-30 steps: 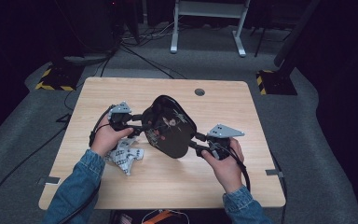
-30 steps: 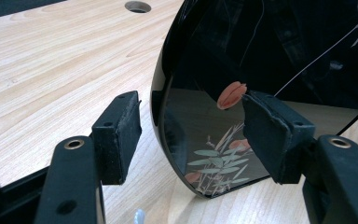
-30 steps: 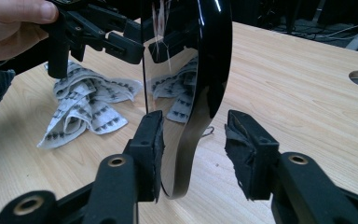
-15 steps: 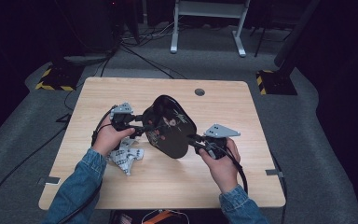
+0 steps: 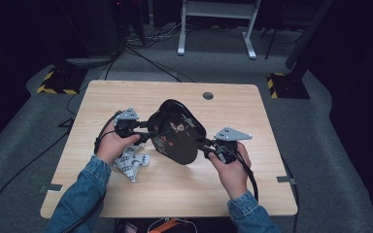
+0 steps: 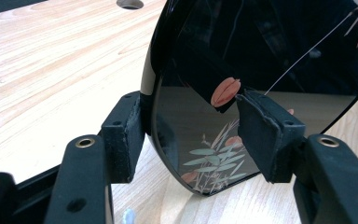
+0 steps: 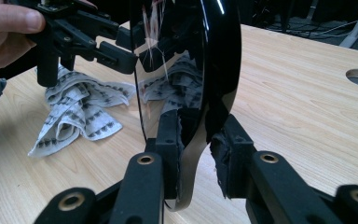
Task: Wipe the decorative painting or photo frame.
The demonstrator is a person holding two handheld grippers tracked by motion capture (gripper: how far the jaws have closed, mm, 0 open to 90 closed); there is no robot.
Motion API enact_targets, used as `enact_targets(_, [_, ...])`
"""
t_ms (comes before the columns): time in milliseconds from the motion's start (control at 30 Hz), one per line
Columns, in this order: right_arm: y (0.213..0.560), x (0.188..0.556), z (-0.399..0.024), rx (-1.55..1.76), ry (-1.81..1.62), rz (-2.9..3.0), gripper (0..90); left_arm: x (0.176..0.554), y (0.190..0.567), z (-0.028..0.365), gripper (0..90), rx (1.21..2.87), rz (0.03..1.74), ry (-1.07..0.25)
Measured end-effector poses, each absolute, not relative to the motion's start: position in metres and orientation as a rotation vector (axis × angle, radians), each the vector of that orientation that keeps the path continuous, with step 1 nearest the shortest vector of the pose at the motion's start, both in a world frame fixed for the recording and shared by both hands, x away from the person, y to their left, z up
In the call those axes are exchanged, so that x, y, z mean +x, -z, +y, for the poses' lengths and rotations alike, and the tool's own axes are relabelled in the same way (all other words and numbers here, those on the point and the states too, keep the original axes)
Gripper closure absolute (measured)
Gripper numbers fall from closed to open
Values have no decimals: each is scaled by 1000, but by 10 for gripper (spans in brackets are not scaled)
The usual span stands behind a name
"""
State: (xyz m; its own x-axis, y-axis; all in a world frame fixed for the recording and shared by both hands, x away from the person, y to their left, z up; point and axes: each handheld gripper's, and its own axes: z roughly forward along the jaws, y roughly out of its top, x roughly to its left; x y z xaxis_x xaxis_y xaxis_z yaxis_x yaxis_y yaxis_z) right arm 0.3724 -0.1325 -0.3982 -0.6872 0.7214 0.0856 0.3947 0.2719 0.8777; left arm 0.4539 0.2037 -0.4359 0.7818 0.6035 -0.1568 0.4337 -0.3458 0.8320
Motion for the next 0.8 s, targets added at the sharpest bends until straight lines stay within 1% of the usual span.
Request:
enact_targets(200, [399, 379, -133, 1041, -1403, 2201, 715, 449, 433, 206, 469, 2002, 826, -216])
enact_targets(300, [398, 383, -133, 1058, -1411, 2198, 707, 448, 431, 207, 488, 2011, 830, -252])
enact_targets(500, [396, 391, -130, 1087, -1415, 2207, 695, 445, 427, 208, 497, 2023, 847, -287])
enact_targets(633, [392, 396, -129, 1081, -1428, 2206, 691, 444, 423, 210, 501, 2001, 864, -296])
enact_targets(800, [387, 404, -130, 1088, -1437, 2201, 673, 442, 420, 209, 529, 1993, 889, -299])
